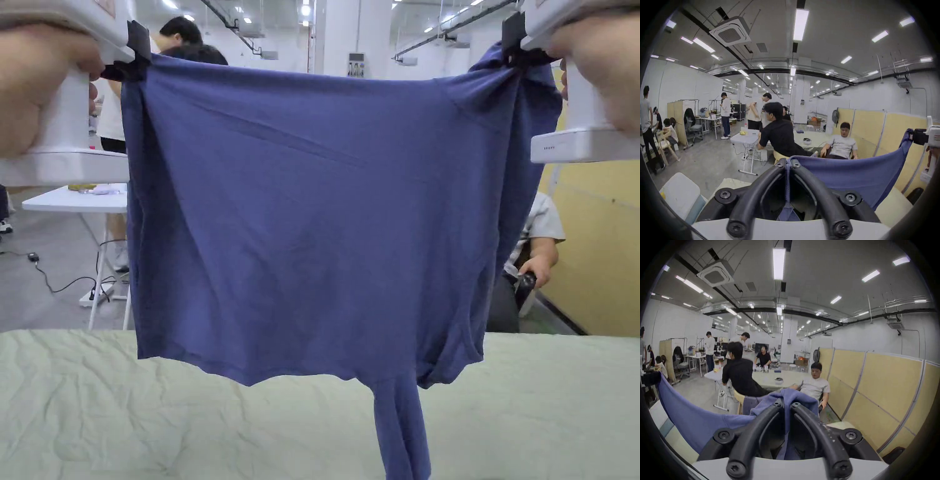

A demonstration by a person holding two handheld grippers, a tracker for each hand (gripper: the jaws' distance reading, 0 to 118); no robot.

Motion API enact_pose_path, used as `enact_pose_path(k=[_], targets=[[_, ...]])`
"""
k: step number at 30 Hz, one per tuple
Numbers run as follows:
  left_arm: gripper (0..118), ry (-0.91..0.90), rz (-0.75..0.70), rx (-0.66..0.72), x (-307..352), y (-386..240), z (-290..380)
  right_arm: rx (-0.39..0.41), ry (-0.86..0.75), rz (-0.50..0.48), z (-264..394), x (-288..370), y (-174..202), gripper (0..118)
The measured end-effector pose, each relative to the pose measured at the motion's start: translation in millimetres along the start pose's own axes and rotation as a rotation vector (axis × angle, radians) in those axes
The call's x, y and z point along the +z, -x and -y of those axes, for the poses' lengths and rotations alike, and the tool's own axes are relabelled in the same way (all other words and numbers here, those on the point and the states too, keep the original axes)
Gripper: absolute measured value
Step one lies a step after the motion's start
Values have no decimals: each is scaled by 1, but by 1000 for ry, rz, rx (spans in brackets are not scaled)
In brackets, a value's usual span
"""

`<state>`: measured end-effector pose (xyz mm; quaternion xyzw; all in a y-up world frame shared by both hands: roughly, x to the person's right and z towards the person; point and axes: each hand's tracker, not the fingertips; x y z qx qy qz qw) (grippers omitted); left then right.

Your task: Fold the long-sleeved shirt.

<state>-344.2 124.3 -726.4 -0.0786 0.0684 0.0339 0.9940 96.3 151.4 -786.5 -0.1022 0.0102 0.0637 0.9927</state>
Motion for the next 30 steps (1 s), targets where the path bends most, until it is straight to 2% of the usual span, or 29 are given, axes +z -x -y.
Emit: enact_pose_path(k=[5, 9, 13, 16, 20, 23, 27, 30], targets=[[2, 183, -17, -2, -48, 4, 112, 17, 199, -36, 117, -54, 19, 8], [2, 360, -13, -10, -78, -1, 215, -3, 393, -84, 229, -97, 31, 8], [2, 495, -28, 1, -98, 8, 301, 24, 560, -99, 322, -113, 40, 8], [2, 531, -32, -9, -98, 15, 338, -6, 624, -113, 362, -111, 36, 8], [2, 596, -27, -11, -75, 24, 373, -38, 663, -127, 399, -98, 25, 8], [2, 647, -9, -6, -38, 31, 403, -26, 689, -168, 426, -70, 21, 8], [2, 715, 8, 7, 21, 45, 443, -31, 696, -207, 454, -10, 15, 8], [2, 737, 26, -11, 74, 52, 457, 12, 684, -218, 466, 48, 14, 8]])
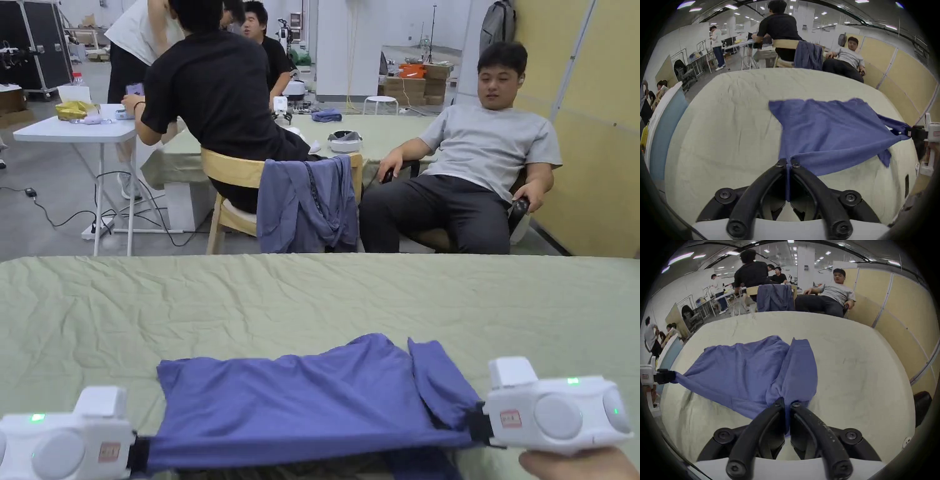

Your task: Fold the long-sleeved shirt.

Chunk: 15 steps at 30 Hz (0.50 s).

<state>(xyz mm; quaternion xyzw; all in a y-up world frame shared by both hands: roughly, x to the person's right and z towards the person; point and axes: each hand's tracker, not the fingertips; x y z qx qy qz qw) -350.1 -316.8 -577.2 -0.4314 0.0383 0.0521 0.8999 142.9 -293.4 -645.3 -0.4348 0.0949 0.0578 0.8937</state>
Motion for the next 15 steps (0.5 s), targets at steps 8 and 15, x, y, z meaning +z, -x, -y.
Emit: enact_pose_path(k=[8, 15], targets=[[2, 81, 31, -23, 101, 8, 116, 17, 48, -23, 135, 94, 15, 8], [2, 189, 48, -61, 159, 7, 217, 19, 150, -39, 249, 141, 29, 8]])
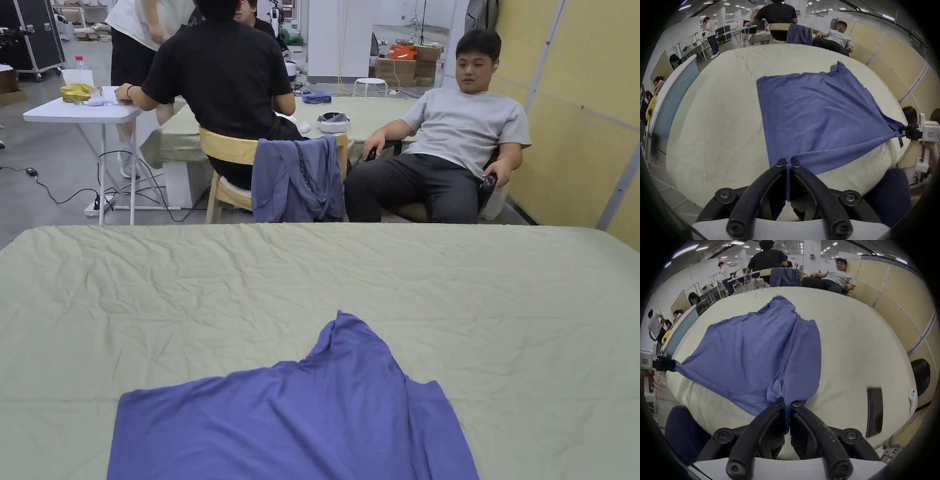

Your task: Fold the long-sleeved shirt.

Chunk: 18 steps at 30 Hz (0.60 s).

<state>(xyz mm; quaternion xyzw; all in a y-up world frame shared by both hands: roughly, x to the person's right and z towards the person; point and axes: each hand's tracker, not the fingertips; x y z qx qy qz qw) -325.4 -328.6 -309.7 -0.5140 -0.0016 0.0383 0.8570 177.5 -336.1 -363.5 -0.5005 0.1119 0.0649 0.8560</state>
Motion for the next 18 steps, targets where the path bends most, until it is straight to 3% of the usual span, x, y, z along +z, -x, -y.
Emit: enact_pose_path(k=[7, 9, 14, 15, 16, 17, 18], targets=[[2, 83, 15, 39, 12, 6, 80, -15, 82, -21, 64, 17, 7, 8], [2, 98, 23, 48, 12, 6, 90, -7, 103, -7, 72, 16, 8, 8], [3, 97, 36, 80, 6, 6, 90, -74, 138, -26, 79, 9, 2, 9], [14, 71, 45, 103, 7, 7, 87, -104, 121, -39, 77, 8, -1, 17], [44, 37, 38, 111, 8, 6, 83, -125, 91, -6, 75, 10, -2, 45], [89, 13, 9, 112, 9, 5, 80, -114, 76, 58, 73, 12, -2, 85], [118, -9, -11, 123, 13, 2, 76, -102, 53, 83, 72, 15, -3, 118]])
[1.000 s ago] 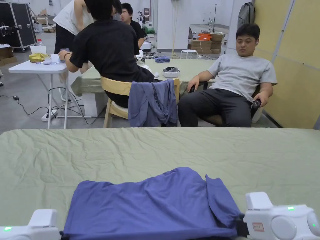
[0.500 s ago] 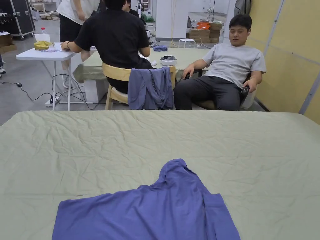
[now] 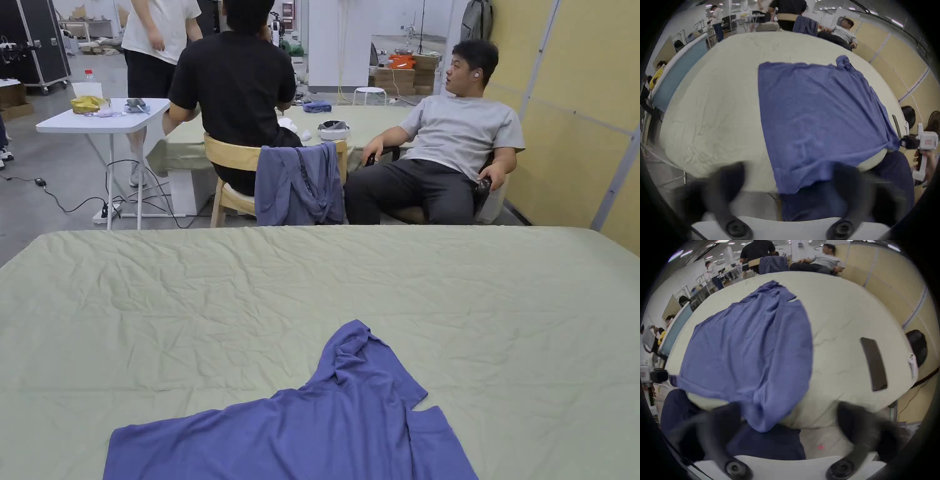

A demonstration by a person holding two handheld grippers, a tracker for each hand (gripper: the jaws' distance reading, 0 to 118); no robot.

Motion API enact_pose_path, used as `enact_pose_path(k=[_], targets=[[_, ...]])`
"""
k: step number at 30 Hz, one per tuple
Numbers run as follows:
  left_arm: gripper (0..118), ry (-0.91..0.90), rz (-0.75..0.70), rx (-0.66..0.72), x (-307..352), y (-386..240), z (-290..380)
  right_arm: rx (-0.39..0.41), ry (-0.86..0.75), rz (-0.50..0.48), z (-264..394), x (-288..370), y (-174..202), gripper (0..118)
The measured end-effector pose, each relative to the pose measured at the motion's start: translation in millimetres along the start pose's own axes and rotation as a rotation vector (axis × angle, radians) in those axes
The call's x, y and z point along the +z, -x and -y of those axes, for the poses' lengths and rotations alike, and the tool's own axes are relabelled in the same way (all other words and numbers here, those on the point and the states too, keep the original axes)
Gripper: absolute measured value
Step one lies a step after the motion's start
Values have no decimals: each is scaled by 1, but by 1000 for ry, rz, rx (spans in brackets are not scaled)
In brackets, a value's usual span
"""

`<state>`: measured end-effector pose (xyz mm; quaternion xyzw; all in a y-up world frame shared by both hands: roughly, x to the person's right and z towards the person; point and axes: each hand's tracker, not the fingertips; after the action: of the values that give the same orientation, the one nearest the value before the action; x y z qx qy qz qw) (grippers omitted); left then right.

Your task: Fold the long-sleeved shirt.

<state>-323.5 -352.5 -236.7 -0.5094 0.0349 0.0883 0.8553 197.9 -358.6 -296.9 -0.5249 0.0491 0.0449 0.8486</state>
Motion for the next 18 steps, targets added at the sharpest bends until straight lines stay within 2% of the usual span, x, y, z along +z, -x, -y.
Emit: enact_pose_path(k=[2, 5, 6, 7, 8, 9, 10, 11, 13, 14, 15, 17, 18], targets=[[111, -85, 63, 26, 16, -2, -6, -18, -106, -46, -9, 5, -2, 111], [111, -82, 111, 107, 26, -10, -13, -60, -82, -37, -14, 18, -4, 117], [105, -81, 116, 111, 28, -13, -15, -73, -93, -32, -16, 22, -3, 114], [82, -65, 118, 106, 32, -15, -17, -86, -106, -55, -20, 26, -3, 92], [28, -68, 110, 87, 34, -21, -20, -92, -129, -86, -24, 29, -2, 52], [3, -108, 84, 69, 36, -25, -22, -93, -149, -87, -36, 29, -1, 3], [2, -174, 33, 73, 39, -24, -23, -95, -150, -113, -46, 27, 6, 2], [2, -181, 65, 106, 41, -23, -25, -103, -192, -31, -57, 26, 6, 2], [2, -188, 169, 160, 44, -20, -35, -96, -230, -123, -89, 18, 4, 3], [2, -214, 164, 186, 46, -19, -38, -100, -236, -136, -109, 13, 5, 5], [2, -231, 157, 188, 46, -18, -41, -107, -244, -135, -133, 5, 6, 17], [2, -248, 144, 151, 49, -25, -56, -90, -278, -138, -192, -11, 11, 95], [2, -260, 138, 138, 48, -24, -61, -72, -288, -129, -224, -25, 15, 118]])
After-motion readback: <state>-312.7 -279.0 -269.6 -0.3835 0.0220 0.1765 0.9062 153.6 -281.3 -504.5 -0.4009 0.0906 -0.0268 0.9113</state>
